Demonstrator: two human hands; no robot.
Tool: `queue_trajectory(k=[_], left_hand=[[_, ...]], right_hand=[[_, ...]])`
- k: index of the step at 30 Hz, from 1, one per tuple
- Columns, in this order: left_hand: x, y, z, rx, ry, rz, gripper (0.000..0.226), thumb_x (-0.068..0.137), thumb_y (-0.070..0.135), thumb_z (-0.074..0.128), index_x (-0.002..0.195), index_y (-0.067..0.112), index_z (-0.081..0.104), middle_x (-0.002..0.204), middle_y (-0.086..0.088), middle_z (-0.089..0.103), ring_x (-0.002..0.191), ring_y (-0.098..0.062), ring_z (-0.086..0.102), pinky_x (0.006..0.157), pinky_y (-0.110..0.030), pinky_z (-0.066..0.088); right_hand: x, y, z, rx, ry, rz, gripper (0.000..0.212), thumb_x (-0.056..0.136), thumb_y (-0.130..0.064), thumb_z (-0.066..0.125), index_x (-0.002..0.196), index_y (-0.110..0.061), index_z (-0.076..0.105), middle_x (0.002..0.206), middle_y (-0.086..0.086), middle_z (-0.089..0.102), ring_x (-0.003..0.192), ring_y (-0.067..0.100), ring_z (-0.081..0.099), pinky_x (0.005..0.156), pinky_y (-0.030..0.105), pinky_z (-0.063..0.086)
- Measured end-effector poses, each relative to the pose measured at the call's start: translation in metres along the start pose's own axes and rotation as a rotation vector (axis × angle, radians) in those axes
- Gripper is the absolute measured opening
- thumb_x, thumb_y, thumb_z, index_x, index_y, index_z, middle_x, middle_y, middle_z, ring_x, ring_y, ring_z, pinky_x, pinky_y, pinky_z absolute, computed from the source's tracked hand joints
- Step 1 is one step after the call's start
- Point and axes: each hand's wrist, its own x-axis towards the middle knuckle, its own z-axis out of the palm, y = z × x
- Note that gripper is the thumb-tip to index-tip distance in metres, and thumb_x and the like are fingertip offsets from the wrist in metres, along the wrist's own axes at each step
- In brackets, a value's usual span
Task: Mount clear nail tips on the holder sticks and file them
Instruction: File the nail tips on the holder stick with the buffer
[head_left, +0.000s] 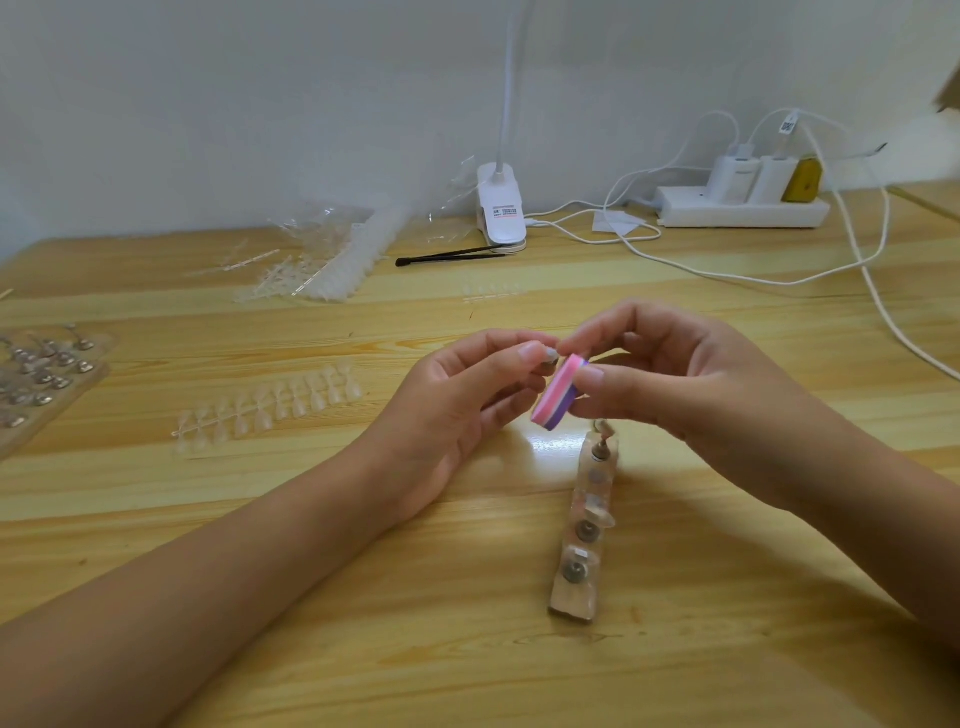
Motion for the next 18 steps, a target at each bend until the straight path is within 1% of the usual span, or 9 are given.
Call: queue_trajectory(k=[2,4,7,8,11,12,15,16,18], left_hand=[[0.0008,0.0,0.0,0.001,0.014,-0.007,0.013,0.083,0.027,0.068,0.087,0.024,0.079,0.092,0.003,0.073,0.085,-0.006,0.065,0.079,-0.018,0.054],[0.0011,0.0001,0.0002,0.0,0.011,-0.005,0.013,0.083,0.027,0.068,0.087,0.024,0.08,0.093,0.004,0.073,0.086,-0.006,0.065,0.079,-0.018,0.054],[-0.0003,0.0002,0.0011,0.011,-0.013,0.01,0.015,0.083,0.025,0.068,0.092,0.023,0.079,0.088,0.006,0.073,0.082,-0.003,0.065,0.075,-0.015,0.051],[-0.0004,0.0,0.001,0.013,-0.01,0.014,0.014,0.083,0.023,0.068,0.091,0.024,0.079,0.088,0.005,0.072,0.081,-0.003,0.065,0.075,-0.015,0.051],[-0.0005,-0.0003,0.0009,0.005,0.012,0.017,0.01,0.08,0.019,0.069,0.084,0.026,0.075,0.088,0.0,0.073,0.08,-0.008,0.067,0.075,-0.018,0.053],[-0.0003,-0.0004,0.0012,0.007,0.014,0.02,0.009,0.08,0.019,0.069,0.082,0.025,0.074,0.089,-0.001,0.073,0.08,-0.009,0.067,0.075,-0.018,0.054],[-0.0006,-0.0011,0.0017,0.027,0.02,0.033,0.009,0.079,0.018,0.069,0.076,0.025,0.073,0.083,0.001,0.072,0.078,-0.006,0.066,0.074,-0.016,0.052],[-0.0006,-0.0015,0.0017,0.037,0.024,0.034,0.009,0.078,0.018,0.07,0.075,0.026,0.073,0.082,0.002,0.072,0.077,-0.006,0.066,0.074,-0.015,0.052],[-0.0002,-0.0022,0.0013,0.037,0.034,0.03,0.009,0.077,0.019,0.072,0.076,0.028,0.074,0.084,-0.001,0.07,0.078,-0.007,0.065,0.074,-0.017,0.052]], right_hand=[[0.0,-0.0007,0.0008,0.001,0.006,-0.001,0.021,0.08,-0.019,0.072,0.1,-0.012,0.069,0.1,0.013,0.075,0.097,0.027,0.072,0.083,0.026,0.056],[0.0,-0.0019,-0.0004,-0.003,0.029,-0.005,0.024,0.079,-0.019,0.072,0.101,-0.012,0.068,0.1,0.011,0.075,0.097,0.025,0.072,0.083,0.025,0.056],[0.0006,-0.0039,-0.0041,0.015,0.123,-0.025,0.03,0.074,-0.022,0.074,0.102,-0.013,0.068,0.097,0.007,0.075,0.096,0.025,0.072,0.09,0.031,0.056],[0.0007,-0.0045,-0.004,0.021,0.127,-0.024,0.03,0.073,-0.022,0.074,0.101,-0.012,0.068,0.096,0.007,0.074,0.095,0.025,0.072,0.09,0.031,0.056],[-0.0008,-0.0047,0.0004,-0.001,0.048,-0.002,0.025,0.075,-0.017,0.073,0.099,-0.012,0.068,0.095,0.01,0.075,0.094,0.025,0.073,0.084,0.026,0.057],[-0.0009,-0.0045,0.001,-0.013,0.053,-0.002,0.025,0.075,-0.018,0.073,0.099,-0.012,0.068,0.095,0.011,0.076,0.093,0.024,0.073,0.084,0.026,0.057],[0.0004,-0.0038,-0.0025,-0.019,0.164,-0.016,0.03,0.072,-0.024,0.073,0.1,-0.013,0.069,0.092,0.007,0.075,0.093,0.021,0.073,0.091,0.031,0.056],[0.0005,-0.0036,-0.0029,-0.015,0.169,-0.011,0.03,0.072,-0.024,0.073,0.1,-0.013,0.069,0.092,0.007,0.075,0.092,0.021,0.073,0.091,0.031,0.056],[-0.0002,-0.0024,-0.0011,-0.012,0.096,0.001,0.026,0.074,-0.022,0.074,0.098,-0.013,0.07,0.094,0.009,0.076,0.092,0.022,0.073,0.085,0.027,0.057]])
